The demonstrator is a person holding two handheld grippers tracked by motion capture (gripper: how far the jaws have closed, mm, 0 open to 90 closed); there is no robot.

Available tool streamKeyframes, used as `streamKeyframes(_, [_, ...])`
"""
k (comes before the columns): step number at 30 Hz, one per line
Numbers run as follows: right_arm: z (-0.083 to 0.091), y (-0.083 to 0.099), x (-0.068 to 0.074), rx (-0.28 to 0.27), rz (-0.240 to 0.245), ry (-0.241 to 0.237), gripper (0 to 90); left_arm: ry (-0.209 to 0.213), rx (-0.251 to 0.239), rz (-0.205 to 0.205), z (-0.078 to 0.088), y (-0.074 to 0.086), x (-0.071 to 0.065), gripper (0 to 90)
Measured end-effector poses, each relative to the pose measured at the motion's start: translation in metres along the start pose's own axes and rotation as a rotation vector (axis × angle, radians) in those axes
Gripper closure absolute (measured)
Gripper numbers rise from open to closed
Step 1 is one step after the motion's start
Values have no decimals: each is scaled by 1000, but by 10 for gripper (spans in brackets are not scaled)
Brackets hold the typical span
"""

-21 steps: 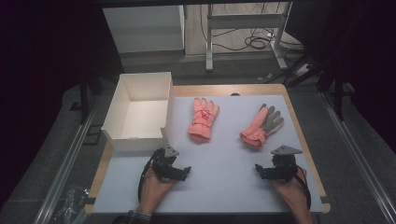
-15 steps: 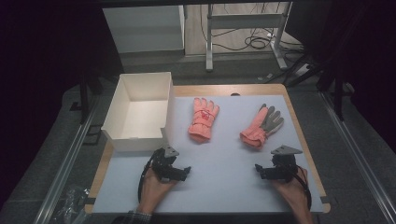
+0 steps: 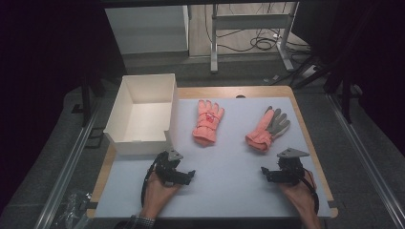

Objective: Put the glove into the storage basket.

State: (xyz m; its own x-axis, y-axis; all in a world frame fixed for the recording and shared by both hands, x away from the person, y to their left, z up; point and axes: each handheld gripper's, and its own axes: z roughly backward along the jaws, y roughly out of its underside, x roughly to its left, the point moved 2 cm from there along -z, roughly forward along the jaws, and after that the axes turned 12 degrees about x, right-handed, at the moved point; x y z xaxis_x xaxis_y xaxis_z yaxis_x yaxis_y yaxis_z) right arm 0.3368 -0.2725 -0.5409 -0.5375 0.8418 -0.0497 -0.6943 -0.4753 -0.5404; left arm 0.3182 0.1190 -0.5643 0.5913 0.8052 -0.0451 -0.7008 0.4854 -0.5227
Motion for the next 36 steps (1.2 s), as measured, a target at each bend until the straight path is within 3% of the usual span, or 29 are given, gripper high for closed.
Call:
streamKeyframes(10, [22,-14,-18,-31,-47,-73,222,0,-1,0,0,0,0,10])
streamKeyframes(19, [31,-36,-34,-48,-53,-57,238,0,-2,1,0,0,0,11])
streamKeyframes(27, [26,-68,-59,-61,-97,-41,281,1,-3,3,0,0,0,11])
streamKeyframes(36, [10,-93,-80,-43,-96,16,373,2,-5,4,0,0,0,11])
